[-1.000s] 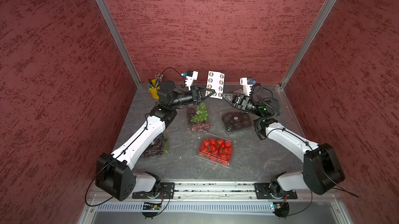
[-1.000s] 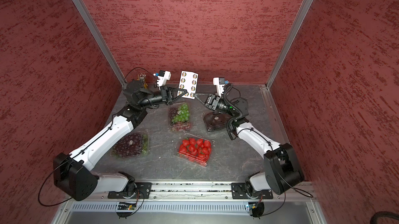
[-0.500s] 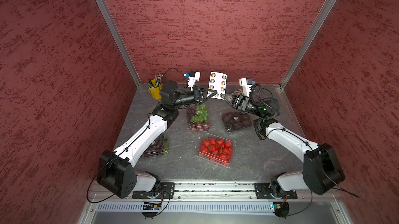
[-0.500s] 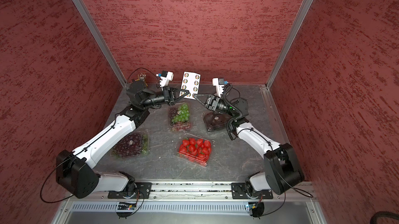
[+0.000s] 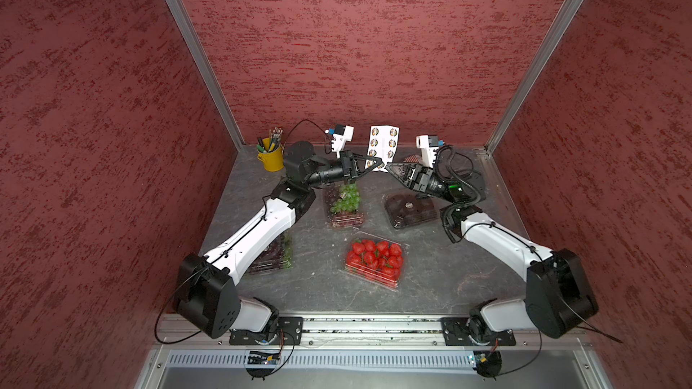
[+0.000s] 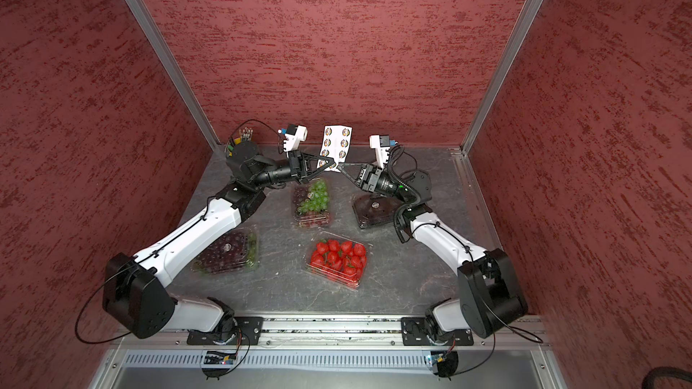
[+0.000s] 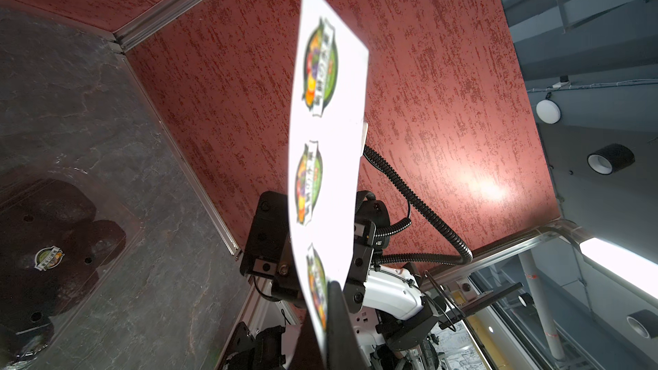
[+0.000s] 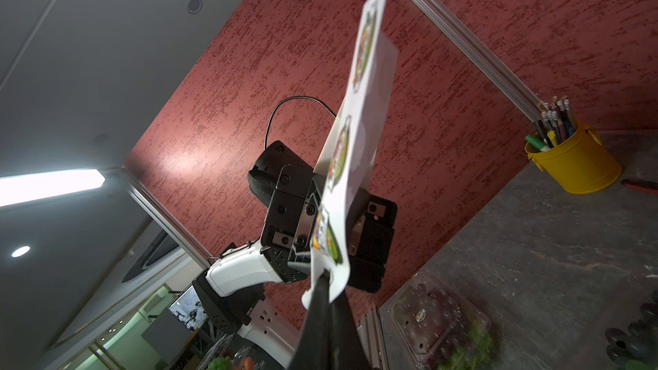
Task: Label fruit boxes
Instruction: Adjust the label sticker.
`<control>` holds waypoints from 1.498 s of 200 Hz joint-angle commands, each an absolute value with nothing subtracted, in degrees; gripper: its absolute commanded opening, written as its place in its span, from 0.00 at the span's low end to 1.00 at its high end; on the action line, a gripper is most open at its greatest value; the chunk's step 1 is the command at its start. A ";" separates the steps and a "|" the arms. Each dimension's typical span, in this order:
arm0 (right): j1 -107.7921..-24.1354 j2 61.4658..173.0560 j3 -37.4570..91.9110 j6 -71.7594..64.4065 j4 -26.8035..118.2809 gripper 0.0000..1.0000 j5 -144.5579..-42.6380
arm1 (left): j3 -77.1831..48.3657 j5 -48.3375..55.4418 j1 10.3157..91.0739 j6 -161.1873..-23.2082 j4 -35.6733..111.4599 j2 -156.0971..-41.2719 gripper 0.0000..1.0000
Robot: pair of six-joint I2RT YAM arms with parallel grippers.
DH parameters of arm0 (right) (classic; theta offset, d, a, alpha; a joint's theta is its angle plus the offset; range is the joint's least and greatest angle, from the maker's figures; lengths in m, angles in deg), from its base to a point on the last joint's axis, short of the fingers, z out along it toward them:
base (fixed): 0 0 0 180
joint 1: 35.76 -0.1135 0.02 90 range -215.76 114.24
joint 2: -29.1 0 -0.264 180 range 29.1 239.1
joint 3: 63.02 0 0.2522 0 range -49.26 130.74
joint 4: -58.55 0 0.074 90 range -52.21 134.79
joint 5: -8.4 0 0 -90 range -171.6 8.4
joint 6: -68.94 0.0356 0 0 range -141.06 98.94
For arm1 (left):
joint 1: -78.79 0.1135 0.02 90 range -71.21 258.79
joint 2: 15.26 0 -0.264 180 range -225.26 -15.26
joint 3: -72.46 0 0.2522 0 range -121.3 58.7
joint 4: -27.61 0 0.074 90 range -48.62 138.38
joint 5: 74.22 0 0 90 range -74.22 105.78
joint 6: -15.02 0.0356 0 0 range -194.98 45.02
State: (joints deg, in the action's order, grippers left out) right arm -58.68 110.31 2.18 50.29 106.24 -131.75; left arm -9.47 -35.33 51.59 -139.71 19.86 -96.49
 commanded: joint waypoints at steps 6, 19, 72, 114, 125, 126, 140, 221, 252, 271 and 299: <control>-59.14 109.69 2.81 50.13 107.28 0.00 -132.39 | -10.96 -36.34 50.34 -140.07 17.66 -97.01 0.00; -59.15 109.74 2.70 50.07 107.21 0.00 -132.31 | -11.03 -36.34 50.41 -140.16 17.59 -96.95 0.00; -59.14 109.43 2.05 48.91 105.74 0.00 -131.91 | -10.06 -36.03 51.52 -142.82 12.97 -95.85 0.00; -59.15 109.44 2.18 48.87 105.56 0.00 -131.96 | -10.12 -36.38 51.55 -143.24 11.73 -95.66 0.00; -59.15 109.43 2.15 48.90 105.75 0.00 -131.96 | -10.10 -36.64 51.42 -143.47 11.51 -95.93 0.00; -59.15 109.43 2.15 48.86 105.77 0.00 -131.96 | -10.11 -36.66 51.35 -143.50 11.41 -95.98 0.00; -59.15 109.34 2.29 48.89 105.78 0.00 -132.04 | -10.25 -36.80 50.98 -143.62 11.31 -96.52 0.00; -59.14 108.59 2.42 49.16 106.53 0.00 -132.15 | -8.87 -36.77 51.47 -142.83 12.72 -97.36 0.00; -59.13 108.66 2.59 49.51 106.98 0.00 -132.30 | -8.63 -36.69 51.20 -142.80 12.53 -97.82 0.00; -59.14 108.69 2.51 49.69 107.28 0.00 -132.25 | -8.37 -36.69 51.22 -142.82 12.60 -98.10 0.00; -59.14 108.58 2.49 49.61 107.19 0.00 -132.31 | -8.63 -36.71 51.11 -142.58 13.07 -98.47 0.00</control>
State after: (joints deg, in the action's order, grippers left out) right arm -58.70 109.93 2.18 49.15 105.60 -131.33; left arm -9.12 -36.60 51.29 -143.40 13.41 -97.40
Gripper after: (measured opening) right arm 0.044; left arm 0.045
